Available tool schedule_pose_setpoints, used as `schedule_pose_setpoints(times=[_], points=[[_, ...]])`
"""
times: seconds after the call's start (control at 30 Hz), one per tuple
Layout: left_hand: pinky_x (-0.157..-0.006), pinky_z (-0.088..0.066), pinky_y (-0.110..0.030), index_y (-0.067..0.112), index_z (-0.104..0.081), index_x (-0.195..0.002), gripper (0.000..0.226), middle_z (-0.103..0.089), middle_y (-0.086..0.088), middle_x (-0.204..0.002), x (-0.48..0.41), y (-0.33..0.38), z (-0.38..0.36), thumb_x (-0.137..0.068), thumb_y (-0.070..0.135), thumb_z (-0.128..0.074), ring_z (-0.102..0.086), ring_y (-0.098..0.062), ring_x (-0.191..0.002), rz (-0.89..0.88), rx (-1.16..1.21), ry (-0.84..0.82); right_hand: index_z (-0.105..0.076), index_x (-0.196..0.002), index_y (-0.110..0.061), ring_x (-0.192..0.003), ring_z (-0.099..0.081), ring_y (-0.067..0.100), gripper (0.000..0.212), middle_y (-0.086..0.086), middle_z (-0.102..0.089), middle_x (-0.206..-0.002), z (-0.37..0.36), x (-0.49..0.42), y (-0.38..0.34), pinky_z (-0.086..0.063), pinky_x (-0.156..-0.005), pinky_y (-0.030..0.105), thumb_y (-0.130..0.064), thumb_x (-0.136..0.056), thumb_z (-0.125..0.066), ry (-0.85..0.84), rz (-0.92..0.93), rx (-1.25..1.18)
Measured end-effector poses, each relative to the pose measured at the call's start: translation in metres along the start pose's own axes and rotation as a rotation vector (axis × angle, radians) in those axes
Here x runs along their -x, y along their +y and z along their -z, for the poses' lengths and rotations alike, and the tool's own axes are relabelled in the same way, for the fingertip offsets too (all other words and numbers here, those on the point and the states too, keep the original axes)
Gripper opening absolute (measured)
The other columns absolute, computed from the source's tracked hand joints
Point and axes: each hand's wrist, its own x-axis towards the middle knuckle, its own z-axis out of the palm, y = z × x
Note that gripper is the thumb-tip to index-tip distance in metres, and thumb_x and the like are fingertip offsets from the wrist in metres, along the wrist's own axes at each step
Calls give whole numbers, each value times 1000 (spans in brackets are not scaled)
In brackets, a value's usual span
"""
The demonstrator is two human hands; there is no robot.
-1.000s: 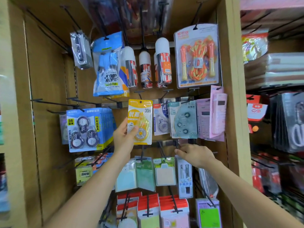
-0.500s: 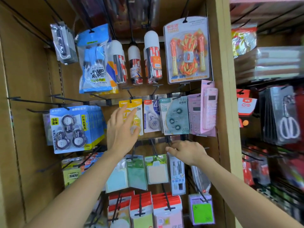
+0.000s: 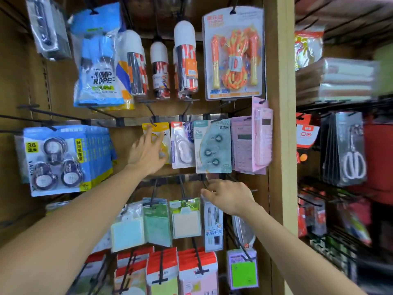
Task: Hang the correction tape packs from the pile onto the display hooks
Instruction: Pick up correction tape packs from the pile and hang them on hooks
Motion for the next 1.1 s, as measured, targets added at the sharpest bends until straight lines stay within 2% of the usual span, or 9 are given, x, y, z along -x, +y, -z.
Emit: schedule_pose_setpoints(times=[0.17, 0.2, 0.27, 0.33, 0.47, 0.63, 0.87, 0.97, 1.1], points=[[-104, -44, -42, 31, -19, -159, 80, 23, -4, -166, -19, -1, 4, -94, 49, -61, -35, -36, -145, 8, 209, -253, -65, -122, -37, -126, -54, 19, 53, -16, -47, -148, 3, -2, -1, -43, -93, 39, -62, -98, -24, -46, -18, -15], [-108, -41, -40, 28, -26, -158, 77, 17, -6, -167, -19, -1, 7, -93, 46, -64, -32, -34, -147, -7, 253, -269, -65, -122, -38, -126, -54, 19, 53, -16, -47, -148, 4, -2, -1, -43, -93, 39, -62, -98, -25, -54, -19, -16], [-110, -37, -37, 23, -41, -152, 67, -17, -10, -167, -9, -2, 15, -93, 42, -66, -36, -32, -145, -66, 294, -256, -65, -121, -38, -125, -54, 21, 51, -14, -48, -146, 5, -3, -1, -43, -93, 40, -61, -97, -26, -67, -23, -21], [-100, -41, -35, 25, -54, -143, 55, -49, -6, -151, 14, -2, 24, -93, 44, -65, -47, -30, -136, -139, 263, -258, -65, -120, -39, -123, -55, 23, 49, -13, -50, -143, 5, -3, 0, -43, -94, 40, -61, -96, -28, -68, -31, -33], [-74, -45, -30, 42, -65, -123, 34, -69, 12, -117, 85, 2, 47, -91, 55, -60, -63, -20, -111, -229, 180, -212, -67, -113, -38, -116, -58, 26, 49, -8, -59, -134, 5, -2, 0, -45, -91, 41, -61, -93, -28, -42, -35, -43], [-78, -50, -32, 44, -69, -112, 45, -70, 19, -103, 167, 10, 65, -80, 66, -47, -64, -11, -104, -209, 299, -130, -67, -101, -38, -97, -65, 28, 30, -1, -72, -106, 9, 11, -4, -48, -77, 36, -54, -90, -45, 126, 0, -47], [-90, -48, -29, 41, -70, -115, 57, -66, 29, -109, 242, 12, 87, -79, 70, -37, -58, 1, -109, -185, 351, -134, -66, -111, -31, -106, -60, 27, 25, 1, -69, -112, 14, 22, 8, -48, -81, 36, -37, -89, -58, 120, 159, -105], [-81, -47, -26, 42, -71, -112, 56, -61, 35, -101, 267, 14, 92, -77, 71, -38, -57, 6, -100, -139, 390, -126, -72, -96, -19, -92, -56, 32, 16, 2, -72, -90, 16, 37, 5, -46, -78, 37, -24, -83, -65, 345, 267, -183], [-79, -55, -33, 42, -72, -109, 45, -70, 28, -102, 318, 20, 81, -80, 68, -48, -65, 1, -97, -79, 441, -177, -74, -105, -17, -96, -55, 28, 26, 0, -73, -94, 2, 94, -23, -44, -81, 34, -26, -82, -67, 486, 253, -487]])
